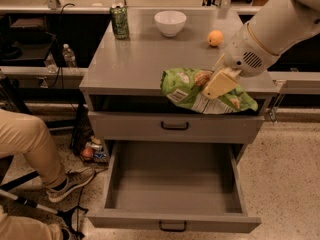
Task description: Place green rice chip bag into middle drawer
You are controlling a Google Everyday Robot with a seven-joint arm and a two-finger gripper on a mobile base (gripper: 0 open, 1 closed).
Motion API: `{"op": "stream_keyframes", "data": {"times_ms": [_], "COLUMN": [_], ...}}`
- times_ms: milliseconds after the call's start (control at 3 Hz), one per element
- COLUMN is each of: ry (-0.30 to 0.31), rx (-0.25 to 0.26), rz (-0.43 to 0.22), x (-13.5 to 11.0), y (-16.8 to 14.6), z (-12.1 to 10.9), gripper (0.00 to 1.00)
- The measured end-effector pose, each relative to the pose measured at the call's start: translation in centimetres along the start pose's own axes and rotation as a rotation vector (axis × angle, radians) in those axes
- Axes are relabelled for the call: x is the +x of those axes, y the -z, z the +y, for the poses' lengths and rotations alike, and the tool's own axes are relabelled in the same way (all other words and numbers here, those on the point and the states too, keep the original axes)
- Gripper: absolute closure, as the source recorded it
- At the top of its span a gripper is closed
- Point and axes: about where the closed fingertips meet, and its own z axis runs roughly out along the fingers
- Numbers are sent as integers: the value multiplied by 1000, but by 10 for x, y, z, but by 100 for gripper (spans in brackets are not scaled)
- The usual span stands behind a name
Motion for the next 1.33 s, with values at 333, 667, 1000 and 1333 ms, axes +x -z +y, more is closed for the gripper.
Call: {"op": "stream_keyframes", "data": {"times_ms": [333,667,1000,1333], "ry": [-19,-63,-105,-156], "rx": [-34,-100,-122,-122], "rz": [17,9,-7,-41], "x": [20,66,95,128], "y": [-18,-56,-82,-117], "z": [10,32,43,57], "gripper": [100,100,100,100]}}
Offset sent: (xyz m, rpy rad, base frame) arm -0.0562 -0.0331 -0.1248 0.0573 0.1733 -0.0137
